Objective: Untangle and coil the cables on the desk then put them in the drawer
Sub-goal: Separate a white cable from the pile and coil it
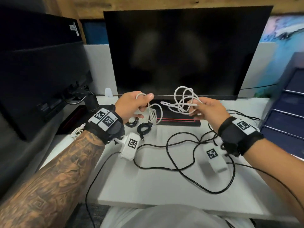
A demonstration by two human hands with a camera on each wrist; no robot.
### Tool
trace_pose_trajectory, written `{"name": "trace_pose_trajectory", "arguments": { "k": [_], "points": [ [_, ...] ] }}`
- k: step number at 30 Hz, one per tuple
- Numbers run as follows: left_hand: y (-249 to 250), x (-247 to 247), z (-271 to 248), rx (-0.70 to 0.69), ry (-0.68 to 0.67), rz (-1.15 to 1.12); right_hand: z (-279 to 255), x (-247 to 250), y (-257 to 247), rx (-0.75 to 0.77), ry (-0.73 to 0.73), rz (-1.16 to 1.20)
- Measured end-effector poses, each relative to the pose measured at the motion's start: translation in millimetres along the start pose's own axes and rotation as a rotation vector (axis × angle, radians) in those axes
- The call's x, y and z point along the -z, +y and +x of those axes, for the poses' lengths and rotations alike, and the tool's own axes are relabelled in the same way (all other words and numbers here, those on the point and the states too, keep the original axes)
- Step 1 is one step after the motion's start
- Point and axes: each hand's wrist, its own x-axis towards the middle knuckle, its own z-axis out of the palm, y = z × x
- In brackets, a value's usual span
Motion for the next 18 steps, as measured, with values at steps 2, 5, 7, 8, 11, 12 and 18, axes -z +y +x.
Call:
{"name": "trace_pose_trajectory", "arguments": {
  "k": [2, 5, 7, 8, 11, 12, 18],
  "points": [
    [-3, 6, 7, 0.037, 0.052, -0.16, 2, 23, 2, -0.066, 0.075, 0.111],
    [-10, 11, 17, 0.067, 0.144, -0.196, 3, 50, 10, -0.125, 0.149, 0.24],
    [-12, 8, 19, 0.075, 0.131, -0.095, 3, 57, 13, -0.127, 0.156, 0.229],
    [-13, 5, 19, 0.065, 0.1, -0.055, 2, 57, 14, -0.12, 0.148, 0.208],
    [-8, -6, 15, 0.022, -0.043, -0.055, -1, 49, 9, -0.096, 0.13, 0.148],
    [-5, -8, 14, 0.026, -0.098, -0.105, -2, 46, 9, -0.09, 0.129, 0.129],
    [3, 1, 9, 0.075, -0.285, -0.393, -8, 32, 3, -0.104, 0.076, 0.172]
  ]
}}
